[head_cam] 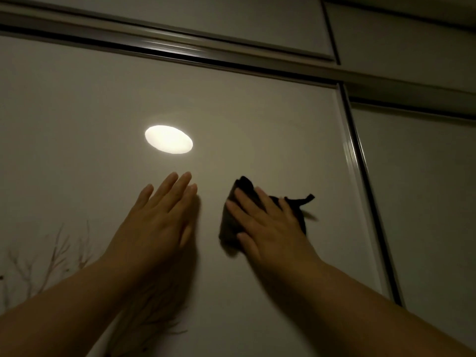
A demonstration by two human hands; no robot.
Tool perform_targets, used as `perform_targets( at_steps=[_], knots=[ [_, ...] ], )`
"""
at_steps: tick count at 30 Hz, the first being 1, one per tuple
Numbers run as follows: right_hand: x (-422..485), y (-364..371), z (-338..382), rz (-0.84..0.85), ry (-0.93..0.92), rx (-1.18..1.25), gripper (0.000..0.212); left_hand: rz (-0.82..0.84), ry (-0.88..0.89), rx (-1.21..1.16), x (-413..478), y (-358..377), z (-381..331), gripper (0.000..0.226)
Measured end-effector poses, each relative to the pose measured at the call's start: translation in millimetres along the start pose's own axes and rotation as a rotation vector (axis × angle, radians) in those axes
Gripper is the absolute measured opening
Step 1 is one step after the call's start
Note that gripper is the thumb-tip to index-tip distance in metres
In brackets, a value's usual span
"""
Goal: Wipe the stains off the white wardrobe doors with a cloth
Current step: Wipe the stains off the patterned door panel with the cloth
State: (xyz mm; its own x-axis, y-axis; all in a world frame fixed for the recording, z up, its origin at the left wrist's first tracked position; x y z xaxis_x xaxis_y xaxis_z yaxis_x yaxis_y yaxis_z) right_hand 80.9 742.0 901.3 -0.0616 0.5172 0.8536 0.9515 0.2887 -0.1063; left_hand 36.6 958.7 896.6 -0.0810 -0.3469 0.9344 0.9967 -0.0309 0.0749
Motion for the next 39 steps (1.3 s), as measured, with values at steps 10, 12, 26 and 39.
perform_targets(
  at_steps=[10,12,26,39],
  knots=[
    [106.1,-13.0,-76.5,-0.037,0.458,-0.005,0.053,-0.035,0.056,0.02,15.4,-3.5,4.9,0.059],
    [125.8,-9.2,-51.3,-0.025,0.361,0.006,0.054,-0.051,0.061,0.006,19.1,-3.0,6.7,0.059],
    [-8.6,-22.1,-108.1,0.099,0.463,-0.031,0.053,0.004,0.118,-0.12,0.3,-1.6,-29.4,0.061],
    [-110.7,-6.9,-20.1,0.187,-0.021,0.016,0.057,0.133,0.065,-0.138,-18.7,-6.0,-73.6,0.068]
  ],
)
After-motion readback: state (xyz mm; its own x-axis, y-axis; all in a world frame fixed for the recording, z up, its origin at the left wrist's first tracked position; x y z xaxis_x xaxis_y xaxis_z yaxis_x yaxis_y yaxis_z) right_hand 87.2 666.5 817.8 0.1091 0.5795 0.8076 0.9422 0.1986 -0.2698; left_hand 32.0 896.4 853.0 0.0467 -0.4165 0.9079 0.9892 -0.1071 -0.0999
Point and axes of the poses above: each hand's wrist, its own x-axis towards the middle knuckle, its own y-axis out of the palm, z = x × y, the point moved 1 cm from there along x, towards the middle knuckle, and after that the axes turned 7 degrees about -z, right-handed, at the moved point
